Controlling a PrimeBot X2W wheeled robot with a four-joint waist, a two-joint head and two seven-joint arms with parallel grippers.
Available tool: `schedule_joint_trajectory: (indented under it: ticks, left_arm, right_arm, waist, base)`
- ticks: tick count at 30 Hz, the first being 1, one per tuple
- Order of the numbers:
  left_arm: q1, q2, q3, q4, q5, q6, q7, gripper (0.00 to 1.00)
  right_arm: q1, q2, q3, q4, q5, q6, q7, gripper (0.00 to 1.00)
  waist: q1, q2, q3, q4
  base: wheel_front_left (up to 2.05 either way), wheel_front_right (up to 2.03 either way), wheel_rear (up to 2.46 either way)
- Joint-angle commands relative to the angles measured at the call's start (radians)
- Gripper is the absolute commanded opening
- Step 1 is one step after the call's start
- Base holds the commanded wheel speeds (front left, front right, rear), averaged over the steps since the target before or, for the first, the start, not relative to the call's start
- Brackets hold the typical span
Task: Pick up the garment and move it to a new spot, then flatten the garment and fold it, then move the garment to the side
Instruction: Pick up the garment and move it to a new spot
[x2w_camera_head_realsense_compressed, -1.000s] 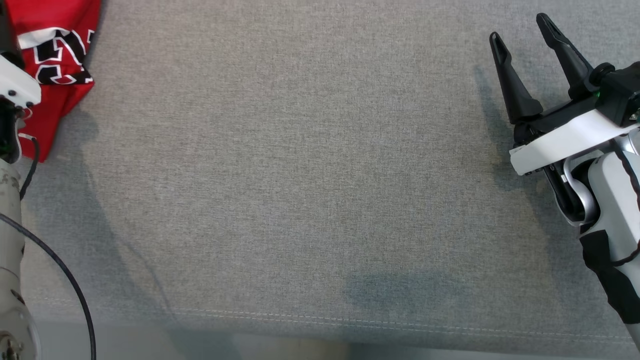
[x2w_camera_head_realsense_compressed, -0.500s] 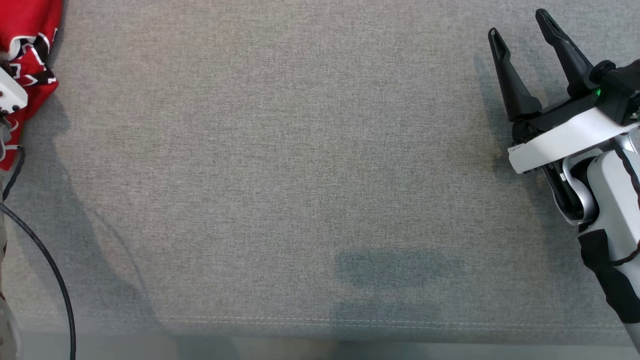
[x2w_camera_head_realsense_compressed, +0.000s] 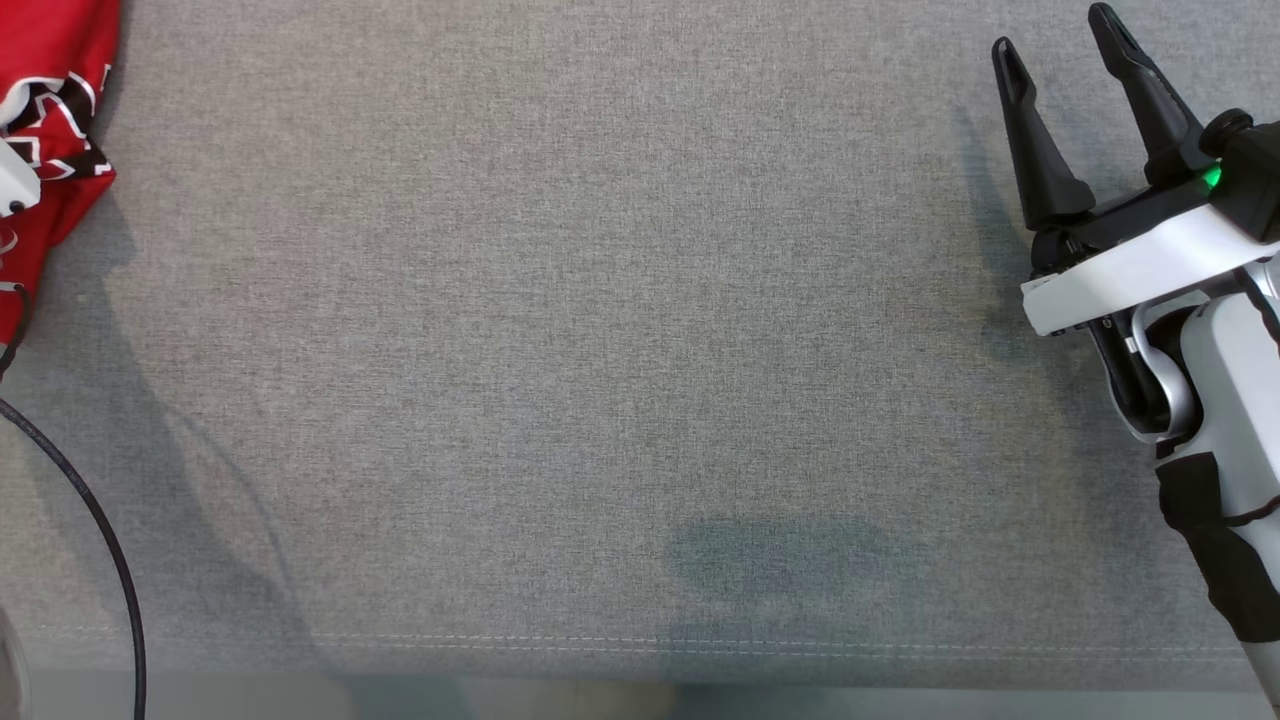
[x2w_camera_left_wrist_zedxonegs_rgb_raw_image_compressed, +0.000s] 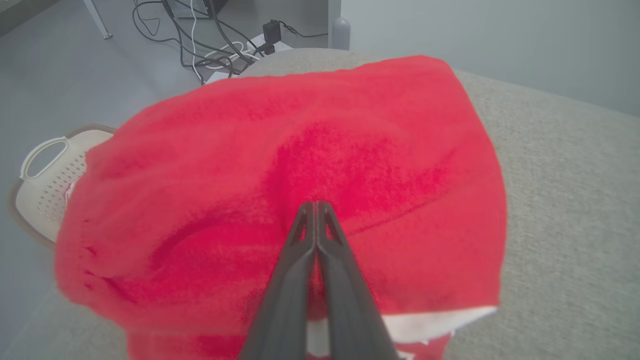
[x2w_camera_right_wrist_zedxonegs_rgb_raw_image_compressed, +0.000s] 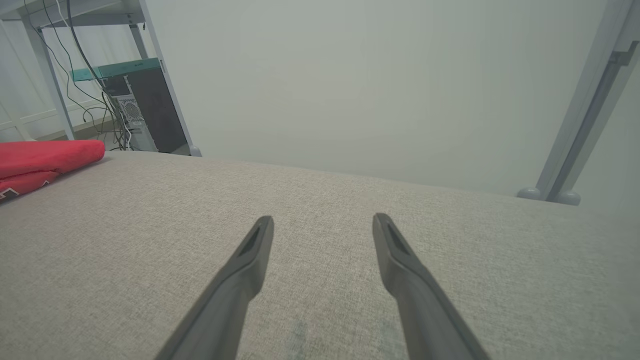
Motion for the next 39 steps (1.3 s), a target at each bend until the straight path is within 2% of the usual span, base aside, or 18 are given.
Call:
schedule_joint_trajectory:
  ticks: [1,16,27,34,39]
  left_arm:
    - [-0.004,0.061,0.003,-0.024,-0.004,0.001,-0.018,0.0]
    - [-0.068,0.03,-0.074,-0.132,0.007,-0.114,-0.136,0.0]
    - [-0.153,-0.05,-0.224,-0.307,0.02,-0.145,-0.164,0.0]
    - [-0.154,-0.135,-0.399,-0.509,-0.094,-0.146,-0.109,0.0]
    - [-0.11,-0.163,-0.477,-0.647,-0.199,-0.146,-0.058,0.0]
  right_arm:
    - [0.004,0.015,0.006,-0.016,0.01,0.004,-0.012,1.0]
    - [0.043,0.024,-0.015,-0.002,0.019,0.004,-0.012,1.0]
    - [0.1,0.045,-0.027,0.012,0.027,0.004,-0.012,1.0]
    - [0.143,0.069,-0.04,0.02,0.033,0.004,-0.012,1.0]
    - [0.165,0.084,-0.049,0.021,0.031,0.004,-0.012,1.0]
  waist:
    - [0.0,0.0,-0.008,0.004]
    - [0.0,0.0,-0.108,0.046]
    - [0.0,0.0,-0.24,0.049]
    - [0.0,0.0,-0.31,0.009]
    - [0.0,0.0,-0.339,-0.044]
  base:
    - [0.0,0.0,0.0]
    - [0.0,0.0,0.0]
    - [0.0,0.0,0.0]
    - [0.0,0.0,0.0]
    - [0.0,0.0,0.0]
